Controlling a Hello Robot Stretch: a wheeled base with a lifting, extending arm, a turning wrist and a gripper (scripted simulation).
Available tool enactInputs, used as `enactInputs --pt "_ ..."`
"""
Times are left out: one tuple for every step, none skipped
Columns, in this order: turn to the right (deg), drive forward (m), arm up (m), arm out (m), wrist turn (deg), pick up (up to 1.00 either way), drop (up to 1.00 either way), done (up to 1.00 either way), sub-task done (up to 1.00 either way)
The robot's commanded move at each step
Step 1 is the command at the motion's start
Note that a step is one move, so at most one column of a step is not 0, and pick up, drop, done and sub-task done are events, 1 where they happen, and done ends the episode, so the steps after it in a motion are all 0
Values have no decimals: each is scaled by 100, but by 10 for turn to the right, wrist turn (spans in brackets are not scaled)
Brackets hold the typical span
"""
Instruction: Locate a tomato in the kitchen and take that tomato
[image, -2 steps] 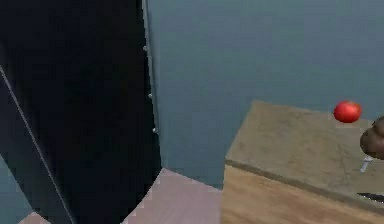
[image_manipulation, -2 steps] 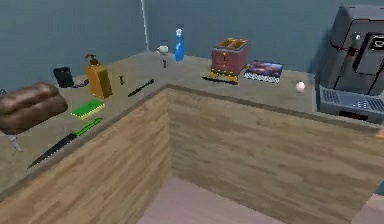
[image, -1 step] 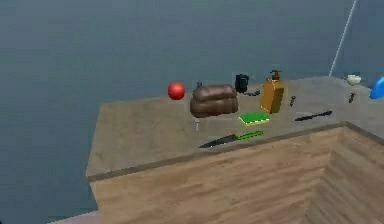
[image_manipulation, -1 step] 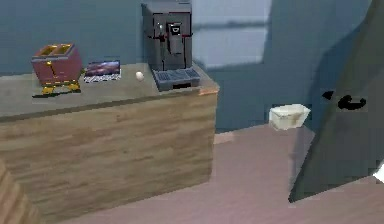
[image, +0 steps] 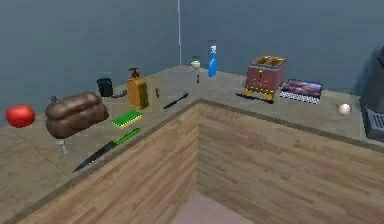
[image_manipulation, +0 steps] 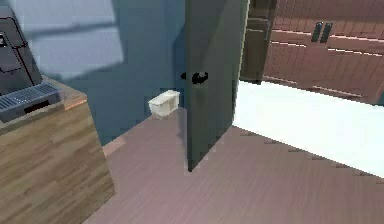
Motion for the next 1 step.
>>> enactInputs --pt "30 0 0 0 0 0 0 0 0"
